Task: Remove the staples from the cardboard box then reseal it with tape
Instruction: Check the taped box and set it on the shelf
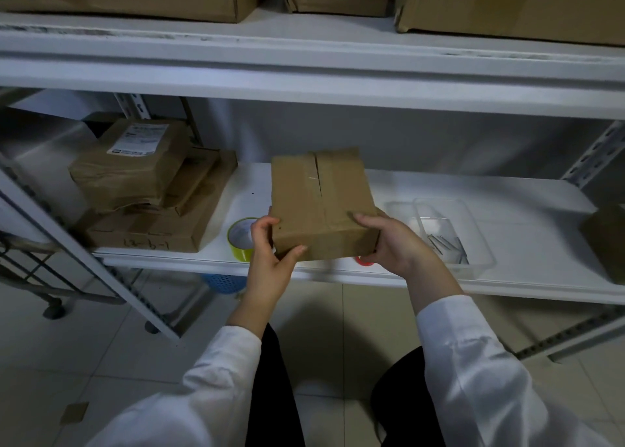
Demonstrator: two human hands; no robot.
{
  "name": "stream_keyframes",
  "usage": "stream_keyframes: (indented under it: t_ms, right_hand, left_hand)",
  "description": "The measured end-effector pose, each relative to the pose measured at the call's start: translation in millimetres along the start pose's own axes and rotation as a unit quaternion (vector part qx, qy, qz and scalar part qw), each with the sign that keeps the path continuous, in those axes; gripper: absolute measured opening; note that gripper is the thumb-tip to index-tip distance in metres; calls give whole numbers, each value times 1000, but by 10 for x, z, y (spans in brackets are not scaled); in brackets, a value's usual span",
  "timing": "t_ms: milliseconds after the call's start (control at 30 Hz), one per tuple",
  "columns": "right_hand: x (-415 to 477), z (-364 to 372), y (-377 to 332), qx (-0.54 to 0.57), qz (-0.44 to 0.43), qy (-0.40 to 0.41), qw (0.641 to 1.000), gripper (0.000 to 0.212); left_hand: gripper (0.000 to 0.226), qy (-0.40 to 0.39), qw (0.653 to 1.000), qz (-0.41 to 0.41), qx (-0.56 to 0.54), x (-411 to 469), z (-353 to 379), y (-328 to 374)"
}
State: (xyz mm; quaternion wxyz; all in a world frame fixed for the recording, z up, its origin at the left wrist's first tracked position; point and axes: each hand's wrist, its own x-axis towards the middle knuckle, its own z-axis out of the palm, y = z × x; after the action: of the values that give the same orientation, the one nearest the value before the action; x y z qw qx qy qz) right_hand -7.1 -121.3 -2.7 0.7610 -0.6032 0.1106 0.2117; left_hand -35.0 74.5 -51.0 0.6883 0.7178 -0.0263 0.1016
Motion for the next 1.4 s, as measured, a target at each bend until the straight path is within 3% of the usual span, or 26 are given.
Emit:
stream_keyframes:
  t_ms: [200,267,333,400,500,600,733,833,900,1000,1033,1167,1267,1333,1400]
  right_hand:
    - [53,-55,109,24,-50,-14,998,60]
    - [38,-47,83,55,-79,-6,995,61]
    - [30,-21,29,106,-135,23,985,44]
    - [45,19,-11,144,-155,43,976,43]
    - [31,154,10,24,-108,-4,994,70]
    - [33,349,183,-101,-118,-43,987,66]
    - [155,484,357,-308,-200,4,930,79]
    - [181,486,360,-416,-205,40,885,72]
    - [199,462,379,-495,-213,55,841,68]
    - [264,341,424,-614,-192,63,763,64]
    - [272,313,431,-629,-187,54,753,64]
    - [301,257,424,-619,-200,25,759,67]
    - [308,217,376,-611,-200,3,766,64]
    - [242,194,335,-493,-193,-8,848,53]
    - [193,151,272,-324,-207,83,919,38]
  left_hand:
    - [31,9,1000,-8,12,24,2,44]
    - [27,-6,999,-49,-7,48,-31,32]
    - [25,4,983,-132,-130,66,-43,23]
    - [26,17,939,-198,-280,61,-23,-10]
    - [35,28,891,-241,-384,-1,109,-36]
    - [53,55,859,-278,-426,-63,291,-100]
    - [67,16,882,-298,-365,-124,397,-212]
    - [54,-13,905,-354,-236,-135,419,-217]
    - [52,-28,900,-401,-171,-139,416,-214]
    - [47,-28,889,-403,-215,-147,371,-211]
    - [47,-22,879,-404,-253,-146,347,-195]
    - [64,8,849,-412,-330,-98,313,-188]
    - [53,36,846,-416,-333,-61,355,-190]
    - [50,58,842,-417,-338,-21,377,-206]
    - [46,70,838,-415,-349,10,388,-236]
